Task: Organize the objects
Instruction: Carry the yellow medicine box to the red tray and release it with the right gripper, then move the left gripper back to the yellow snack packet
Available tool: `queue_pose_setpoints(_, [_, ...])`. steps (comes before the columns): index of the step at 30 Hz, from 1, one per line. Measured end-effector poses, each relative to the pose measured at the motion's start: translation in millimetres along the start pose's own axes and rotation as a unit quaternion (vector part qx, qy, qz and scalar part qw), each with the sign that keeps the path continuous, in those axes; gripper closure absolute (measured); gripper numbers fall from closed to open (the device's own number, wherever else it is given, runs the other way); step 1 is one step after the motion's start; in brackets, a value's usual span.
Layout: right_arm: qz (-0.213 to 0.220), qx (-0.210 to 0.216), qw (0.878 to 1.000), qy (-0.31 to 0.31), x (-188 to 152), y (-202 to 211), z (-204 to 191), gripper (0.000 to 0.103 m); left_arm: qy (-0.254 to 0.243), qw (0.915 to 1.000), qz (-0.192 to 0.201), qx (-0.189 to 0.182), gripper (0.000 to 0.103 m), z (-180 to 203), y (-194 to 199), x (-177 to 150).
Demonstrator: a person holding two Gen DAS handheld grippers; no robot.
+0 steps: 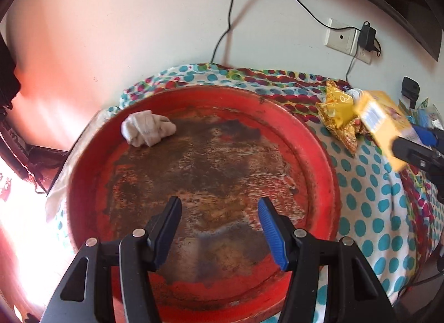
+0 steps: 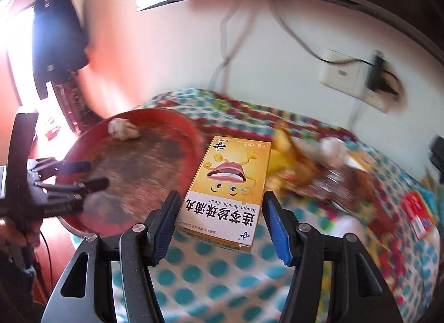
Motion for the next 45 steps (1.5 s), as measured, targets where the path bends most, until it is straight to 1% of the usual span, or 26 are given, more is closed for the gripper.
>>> queue_pose_setpoints(3, [-0.005,0.035,0.999,0.029,19,-28,-34,0.046,0.006,1.0,0.002,-0.001,0.044,-11,3,-5])
queue_pose_setpoints(6, [-0.014,0.063,0.996,0.059,39,-63,-66,0.046,-0.004,0.9998,-0.002,0.021,0.044,-23,0,-9])
queue_pose_setpoints(7, [-0.018,0.066,0.996,0.066,44,-72,-73,0.046,-0.006,0.9997,0.0,0.023,0.044,-25,0,-9])
queue_pose_setpoints(9, [-0.025,0.076,0.994,0.075,55,-94,-85,0.046,0.0,0.9999,0.001,0.012,0.044,-30,0,-12])
queue_pose_setpoints(12, [-0.052,0.087,0.992,0.08,68,-132,-92,0.046,0.012,0.9999,0.003,0.012,0.044,-41,-1,-13])
queue_pose_setpoints(15, [-0.072,0.081,0.991,0.083,75,-163,-97,0.046,0.023,0.9996,0.0,0.016,0.044,-51,-3,-15])
queue_pose_setpoints(20, [-0.104,0.068,0.989,0.082,79,-203,-98,0.046,0.042,0.9991,-0.001,0.006,0.044,-58,-6,-17])
queue_pose_setpoints(22, [-0.114,0.069,0.988,0.072,78,-214,-98,0.046,0.047,0.9989,-0.004,0.001,0.044,-58,-8,-18])
queue_pose_setpoints(24, [-0.122,0.061,0.987,0.08,76,-220,-100,0.045,0.05,0.9988,-0.005,-0.001,0.044,-57,-10,-18])
queue_pose_setpoints(27, [-0.134,0.064,0.986,0.075,71,-225,-99,0.043,0.047,0.9989,-0.004,-0.001,0.044,-56,-9,-17])
queue_pose_setpoints(28, [-0.133,0.063,0.986,0.079,70,-224,-98,0.042,0.046,0.9989,-0.003,-0.002,0.044,-55,-8,-16])
queue_pose_setpoints(30, [-0.131,0.053,0.986,0.085,68,-215,-95,0.028,0.044,0.999,0.005,-0.007,0.044,-52,-5,-14])
queue_pose_setpoints(32, [-0.112,0.059,0.989,0.072,66,-190,-88,0.028,0.041,0.999,0.013,-0.009,0.044,-48,-2,-11])
queue_pose_setpoints(34, [-0.092,0.055,0.993,0.055,60,-158,-74,0.027,0.036,0.9991,0.016,-0.014,0.044,-42,0,-9])
queue_pose_setpoints(36, [-0.072,0.057,0.995,0.029,49,-124,-53,0.022,0.026,0.9994,0.018,-0.017,0.044,-33,0,-8])
queue_pose_setpoints(38, [-0.05,0.044,0.998,-0.002,33,-88,-24,0.018,0.013,0.9997,0.015,-0.017,0.044,-22,0,-7])
queue_pose_setpoints(40, [-0.034,0.022,0.999,-0.031,12,-55,10,0.017,0.0,0.9996,0.019,-0.021,0.044,-9,0,-6])
queue_pose_setpoints(42, [-0.018,-0.014,0.998,-0.052,-11,-22,48,0.017,-0.013,0.9992,0.019,-0.032,0.044,5,1,-5])
queue_pose_setpoints(45, [-0.008,-0.073,0.996,-0.054,-38,6,95,0.017,-0.029,0.9981,0.022,-0.049,0.044,25,3,-4])
Point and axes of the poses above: each gripper's, at about its wrist camera, not at the fingertips, and y roughly against the way its jaws point, z to its right, x to its top, the point moved 7 cm from there along -y, roughly the way its jaws point, and after that the axes turned 5 degrees about x, right-handed, at the moved point
